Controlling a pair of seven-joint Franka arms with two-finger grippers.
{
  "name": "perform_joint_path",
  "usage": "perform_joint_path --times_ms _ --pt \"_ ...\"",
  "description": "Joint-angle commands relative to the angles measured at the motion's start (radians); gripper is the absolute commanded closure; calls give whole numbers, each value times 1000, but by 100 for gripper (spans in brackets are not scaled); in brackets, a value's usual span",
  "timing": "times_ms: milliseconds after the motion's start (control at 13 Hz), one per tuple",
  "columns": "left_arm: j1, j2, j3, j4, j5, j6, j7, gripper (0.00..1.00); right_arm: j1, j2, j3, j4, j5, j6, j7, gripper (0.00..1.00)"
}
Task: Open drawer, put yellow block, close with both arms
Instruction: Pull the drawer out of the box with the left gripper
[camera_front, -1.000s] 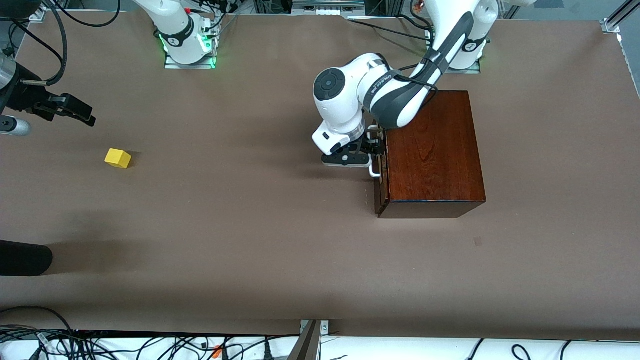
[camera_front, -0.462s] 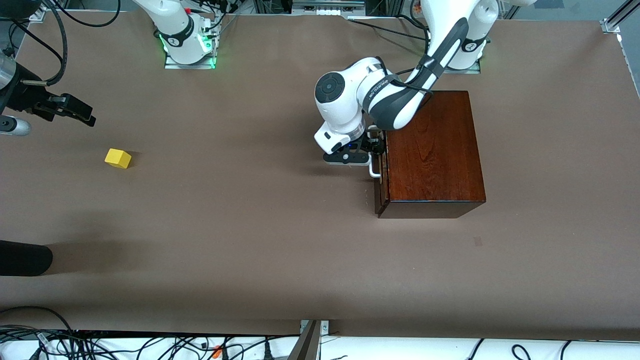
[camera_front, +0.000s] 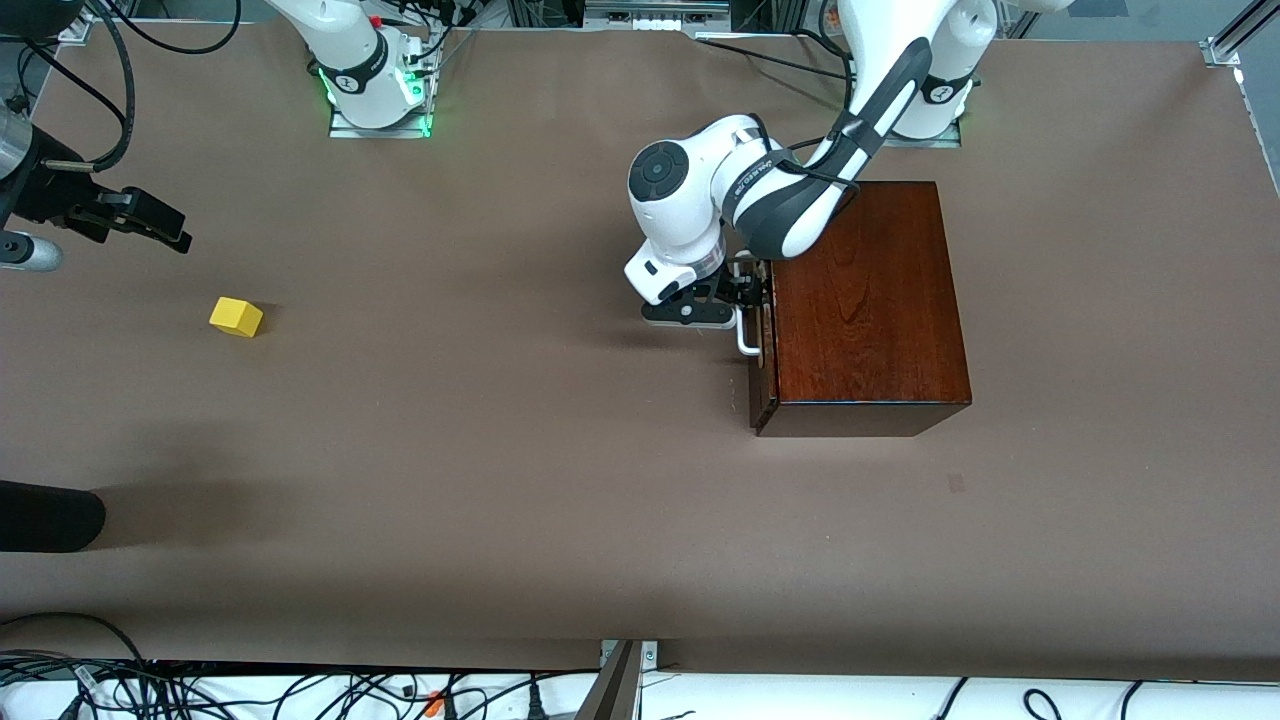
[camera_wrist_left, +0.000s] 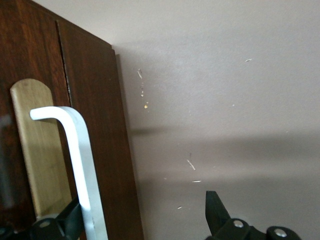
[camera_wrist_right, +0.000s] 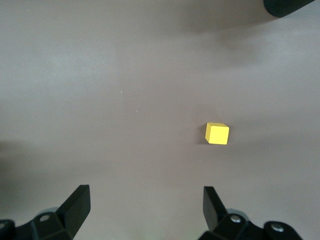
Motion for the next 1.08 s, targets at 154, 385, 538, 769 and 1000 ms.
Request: perform_joint_path --times_ms 154,385,538,769,1000 --pt "-15 24 -9 11 -67 115 -21 0 -12 -13 11 -17 5 8 9 0" --pt "-36 54 -9 52 -67 140 -31 0 -12 -13 11 -17 5 8 9 0" --pt "-55 82 -9 100 -69 140 -47 0 -12 -13 11 -17 5 8 9 0" --pt "-70 107 -9 135 -69 140 -63 0 -12 -13 11 -17 5 8 9 0" --pt "-79 128 -9 181 -73 140 -63 0 -12 -13 11 -17 5 11 9 0"
